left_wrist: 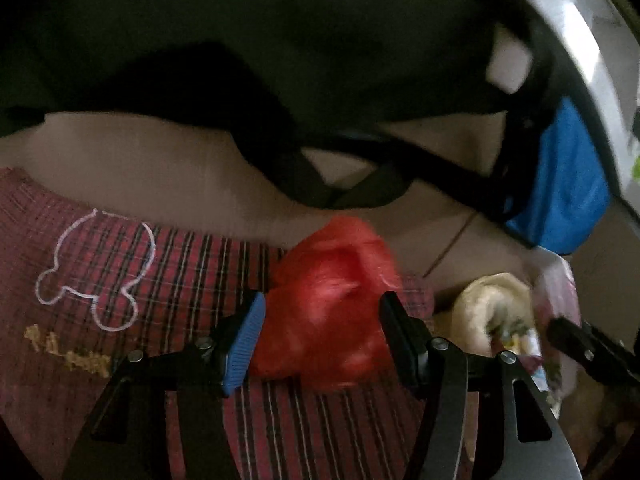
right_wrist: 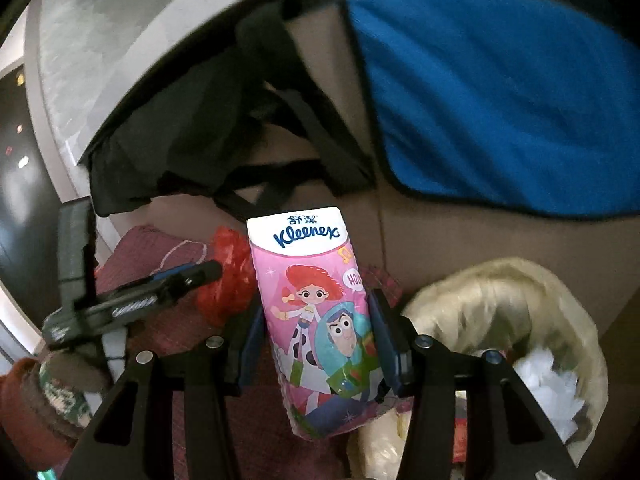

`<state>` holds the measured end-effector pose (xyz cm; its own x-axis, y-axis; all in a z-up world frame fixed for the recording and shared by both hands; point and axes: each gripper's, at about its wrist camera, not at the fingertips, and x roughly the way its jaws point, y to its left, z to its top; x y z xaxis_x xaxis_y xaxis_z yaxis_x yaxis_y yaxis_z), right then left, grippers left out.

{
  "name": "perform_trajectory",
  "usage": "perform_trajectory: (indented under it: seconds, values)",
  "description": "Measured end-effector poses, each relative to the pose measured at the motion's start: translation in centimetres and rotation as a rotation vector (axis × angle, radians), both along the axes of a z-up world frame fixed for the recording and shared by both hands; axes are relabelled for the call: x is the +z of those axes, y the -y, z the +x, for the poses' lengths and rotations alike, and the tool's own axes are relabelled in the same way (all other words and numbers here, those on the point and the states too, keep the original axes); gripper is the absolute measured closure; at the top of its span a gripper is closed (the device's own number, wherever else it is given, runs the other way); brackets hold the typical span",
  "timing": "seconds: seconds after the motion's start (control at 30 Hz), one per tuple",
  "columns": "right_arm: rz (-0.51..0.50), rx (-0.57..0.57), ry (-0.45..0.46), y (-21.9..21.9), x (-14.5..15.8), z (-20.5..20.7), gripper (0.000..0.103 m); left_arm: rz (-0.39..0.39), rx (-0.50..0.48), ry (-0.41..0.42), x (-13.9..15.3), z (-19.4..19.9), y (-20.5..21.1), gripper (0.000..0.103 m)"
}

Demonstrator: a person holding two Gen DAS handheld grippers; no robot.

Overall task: Collect trash
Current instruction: 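Grasp the pink Kleenex pack with the right tool while the left tool grasps the red bag, then carry the Kleenex pack and red bag over the bin with both tools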

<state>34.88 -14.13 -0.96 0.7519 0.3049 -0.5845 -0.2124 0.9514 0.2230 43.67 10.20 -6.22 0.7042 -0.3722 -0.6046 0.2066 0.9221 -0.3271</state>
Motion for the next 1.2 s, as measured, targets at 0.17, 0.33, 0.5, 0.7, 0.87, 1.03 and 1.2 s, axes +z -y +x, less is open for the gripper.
perform_trajectory:
  seconds: [0.17,0.33,0.5,0.7,0.87,1.03,1.2]
  values:
    - [0.040,-0.021,-0.037,0.9,-1.5,0.0,0.056,0.032,0.008,-0.061,-1.2,1.1,0.5,0.040]
    - [0.082,-0.028,-0.061,1.3,-1.9,-0.3,0.056,-0.002,-0.012,-0.131,-0.9,1.6,1.4,0.058]
    - [0.068,-0.022,-0.025,1.1,0.0,-1.2,0.056,0.032,0.050,-0.056,2.4,-1.9,2.2,0.063]
    - [0.028,0.001,0.062,0.8,3.6,-3.0,0.056,0.095,0.167,0.133,8.8,-8.3,3.3,0.063]
    - [-0.005,-0.007,0.138,1.3,6.4,-5.0,0.056,0.112,0.247,0.194,11.7,-12.8,4.4,0.062]
    - [-0.022,-0.041,0.178,3.4,7.9,-6.9,0.056,0.133,0.252,0.250,12.6,-16.4,5.9,0.062]
    - [-0.028,-0.074,0.197,5.9,8.4,-8.5,0.056,0.143,0.242,0.281,12.1,-18.0,8.6,0.062]
